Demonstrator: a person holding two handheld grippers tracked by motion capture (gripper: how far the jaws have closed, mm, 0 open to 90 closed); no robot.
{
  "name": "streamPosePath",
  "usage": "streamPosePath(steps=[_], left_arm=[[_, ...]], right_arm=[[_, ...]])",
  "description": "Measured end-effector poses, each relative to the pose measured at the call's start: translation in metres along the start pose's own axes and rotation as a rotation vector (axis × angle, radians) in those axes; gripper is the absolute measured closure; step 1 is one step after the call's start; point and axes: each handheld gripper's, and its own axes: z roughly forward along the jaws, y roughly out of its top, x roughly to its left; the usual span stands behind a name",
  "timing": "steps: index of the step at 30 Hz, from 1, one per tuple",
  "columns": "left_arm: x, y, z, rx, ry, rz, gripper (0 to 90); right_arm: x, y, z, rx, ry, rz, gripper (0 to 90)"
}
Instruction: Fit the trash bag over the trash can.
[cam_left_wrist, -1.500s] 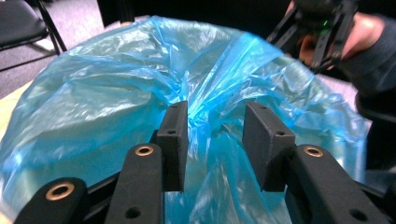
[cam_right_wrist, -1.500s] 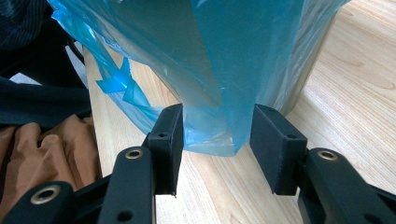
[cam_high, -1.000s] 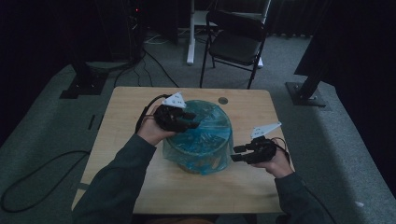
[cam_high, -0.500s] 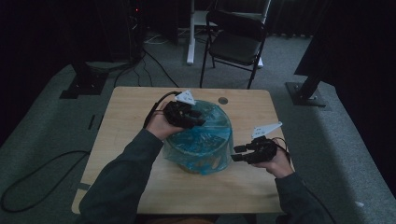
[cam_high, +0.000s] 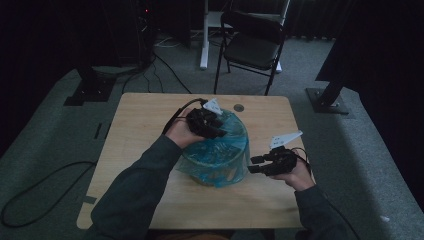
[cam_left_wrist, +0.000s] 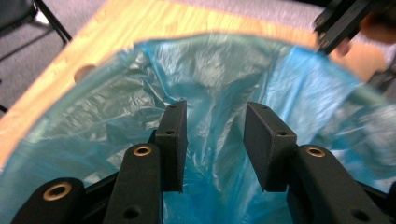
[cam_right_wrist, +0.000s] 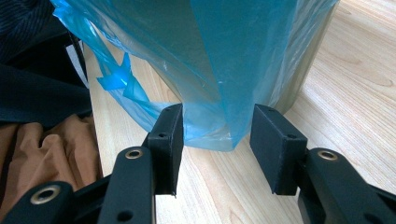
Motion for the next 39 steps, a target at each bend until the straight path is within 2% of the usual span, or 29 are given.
streamPosePath(steps=[1,4,10,12,16,19,22,30,35,39], left_arm=[[0.000,0.000,0.000,0.000,0.000,0.000,60.3],[-0.002,0.003,0.012,0.066,0.006,0.012,59.4],[-0.004,0.006,0.023,0.149,0.023,0.042,58.6],[-0.005,0.007,0.025,0.159,0.026,0.043,58.2],[-0.005,0.008,0.033,0.228,0.040,0.053,57.9],[-0.007,0.008,0.039,0.289,0.061,0.081,57.3],[-0.009,0.008,0.044,0.327,0.072,0.101,56.4],[-0.012,0.007,0.052,0.391,0.088,0.126,53.1],[-0.013,0.007,0.054,0.402,0.095,0.135,52.5],[-0.014,0.007,0.056,0.411,0.101,0.144,52.4]], right_arm=[[0.000,0.000,0.000,0.000,0.000,0.000,54.1],[0.000,0.000,-0.001,-0.002,-0.001,0.003,54.0],[0.000,0.000,0.000,0.001,0.001,0.001,54.0],[0.000,0.000,0.000,0.001,0.000,0.001,54.0],[0.000,0.000,0.001,0.002,0.001,0.001,54.0],[0.000,0.000,0.001,0.002,0.001,0.000,53.9],[0.000,0.000,0.001,0.003,0.002,-0.002,53.9],[0.001,0.000,0.002,0.005,0.002,-0.004,53.9],[0.002,0.001,0.002,0.002,0.002,-0.007,53.9],[0.004,0.005,0.003,-0.032,-0.014,-0.019,54.2]])
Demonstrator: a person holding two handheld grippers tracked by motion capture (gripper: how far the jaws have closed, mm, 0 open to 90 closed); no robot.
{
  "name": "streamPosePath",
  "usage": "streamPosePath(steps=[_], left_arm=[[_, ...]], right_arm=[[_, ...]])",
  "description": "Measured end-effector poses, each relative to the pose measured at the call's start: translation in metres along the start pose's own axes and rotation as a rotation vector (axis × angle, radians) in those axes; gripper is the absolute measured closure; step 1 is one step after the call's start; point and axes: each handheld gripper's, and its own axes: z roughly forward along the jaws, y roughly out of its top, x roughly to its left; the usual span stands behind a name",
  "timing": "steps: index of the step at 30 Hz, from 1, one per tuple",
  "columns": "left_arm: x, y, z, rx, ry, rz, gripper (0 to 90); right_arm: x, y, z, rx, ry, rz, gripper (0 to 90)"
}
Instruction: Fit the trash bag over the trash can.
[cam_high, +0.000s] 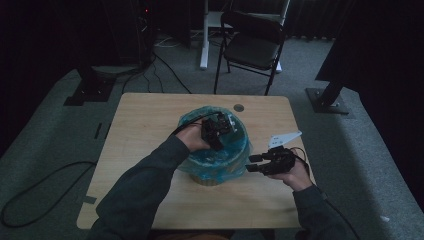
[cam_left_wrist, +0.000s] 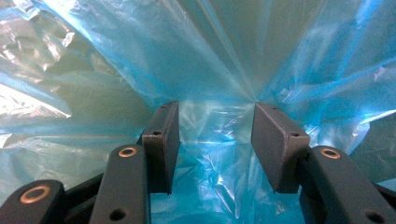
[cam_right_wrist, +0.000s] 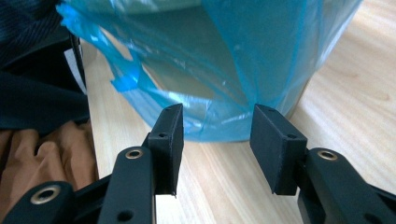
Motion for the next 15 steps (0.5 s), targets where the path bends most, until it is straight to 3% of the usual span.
streamPosePath(steps=[2,8,15], left_arm=[[0.000,0.000,0.000,0.000,0.001,0.002,52.4],[-0.001,0.000,0.000,-0.003,0.006,0.003,52.4],[-0.001,0.000,0.001,0.000,0.007,0.005,52.4]], right_arm=[[0.000,0.001,0.000,-0.006,-0.012,-0.003,54.2],[0.000,0.008,-0.007,-0.068,-0.131,-0.002,53.4],[-0.002,0.011,-0.006,-0.110,-0.178,0.008,53.5]])
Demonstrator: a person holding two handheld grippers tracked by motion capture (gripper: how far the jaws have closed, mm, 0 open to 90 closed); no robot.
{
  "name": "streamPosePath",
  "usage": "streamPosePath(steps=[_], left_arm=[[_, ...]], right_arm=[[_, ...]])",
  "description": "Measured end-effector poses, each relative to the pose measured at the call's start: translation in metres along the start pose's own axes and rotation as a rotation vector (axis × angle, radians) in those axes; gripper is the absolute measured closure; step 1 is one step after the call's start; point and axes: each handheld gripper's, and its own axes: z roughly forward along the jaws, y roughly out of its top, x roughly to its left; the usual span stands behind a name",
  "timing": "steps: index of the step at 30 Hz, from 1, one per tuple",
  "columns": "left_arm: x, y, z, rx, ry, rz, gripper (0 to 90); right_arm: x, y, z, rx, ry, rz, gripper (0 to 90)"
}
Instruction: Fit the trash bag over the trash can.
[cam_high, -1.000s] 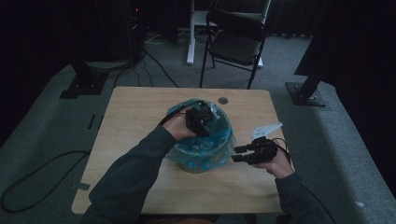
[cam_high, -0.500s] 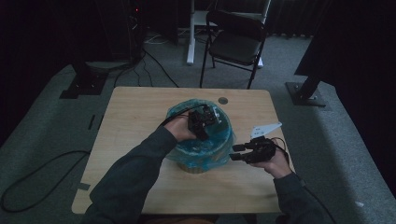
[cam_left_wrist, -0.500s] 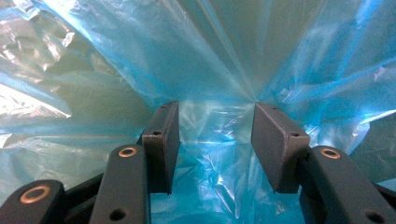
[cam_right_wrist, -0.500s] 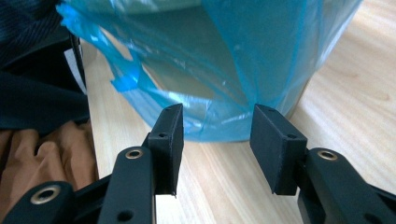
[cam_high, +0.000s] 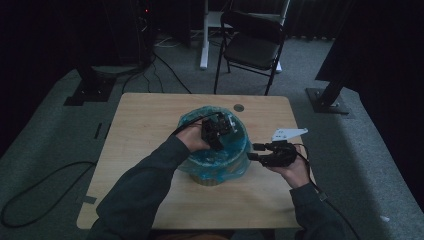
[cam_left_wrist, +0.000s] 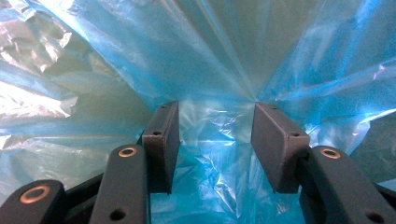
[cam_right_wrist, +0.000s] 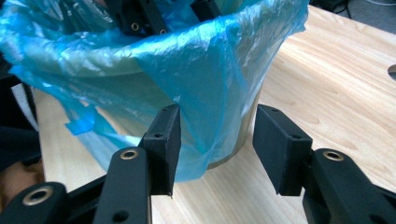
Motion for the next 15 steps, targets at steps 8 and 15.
streamPosePath(steps=[8,15], left_arm=[[0.0004,0.0004,0.0016,0.016,-0.008,-0.001,52.4],[0.0001,0.0009,0.0044,0.046,0.001,0.001,51.7]], right_arm=[[0.0020,-0.0016,0.0073,0.011,0.006,-0.019,90.0],[0.0010,-0.0068,0.0092,0.068,0.013,-0.015,90.0]])
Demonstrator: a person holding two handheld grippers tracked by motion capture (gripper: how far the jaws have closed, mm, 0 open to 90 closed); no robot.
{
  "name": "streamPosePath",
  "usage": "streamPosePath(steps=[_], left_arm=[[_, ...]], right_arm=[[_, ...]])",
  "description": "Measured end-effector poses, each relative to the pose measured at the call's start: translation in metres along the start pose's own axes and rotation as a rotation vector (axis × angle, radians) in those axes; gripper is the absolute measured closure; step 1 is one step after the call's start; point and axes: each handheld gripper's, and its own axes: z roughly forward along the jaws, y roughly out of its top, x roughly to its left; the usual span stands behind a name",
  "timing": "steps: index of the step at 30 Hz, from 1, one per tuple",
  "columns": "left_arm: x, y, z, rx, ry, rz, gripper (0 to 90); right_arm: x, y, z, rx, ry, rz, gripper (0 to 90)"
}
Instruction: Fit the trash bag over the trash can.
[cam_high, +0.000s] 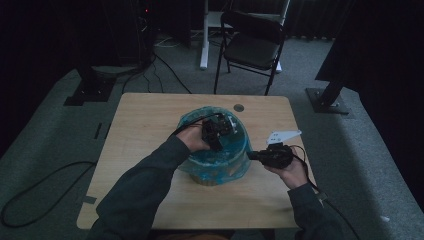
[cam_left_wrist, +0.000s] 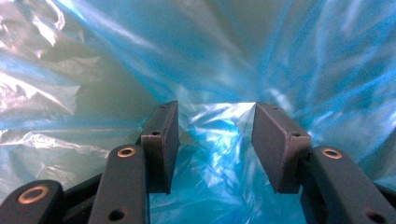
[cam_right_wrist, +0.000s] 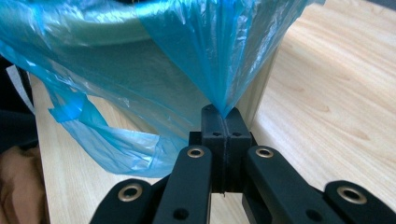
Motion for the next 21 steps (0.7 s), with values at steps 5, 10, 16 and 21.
streamPosePath(steps=[5,10,16,21], left_arm=[[0.000,-0.001,-0.003,-0.015,0.021,-0.003,51.7],[0.002,-0.005,-0.013,-0.104,0.014,-0.029,52.6],[0.003,-0.007,-0.017,-0.129,0.017,-0.042,52.6],[0.002,-0.011,-0.027,-0.196,-0.002,-0.055,52.5]], right_arm=[[0.000,0.000,0.000,0.001,0.005,-0.001,90.0],[0.000,-0.001,0.000,0.001,0.007,0.003,90.0],[0.000,-0.001,0.000,0.000,0.012,-0.003,90.0],[0.000,-0.001,0.000,0.005,0.017,-0.005,90.0]])
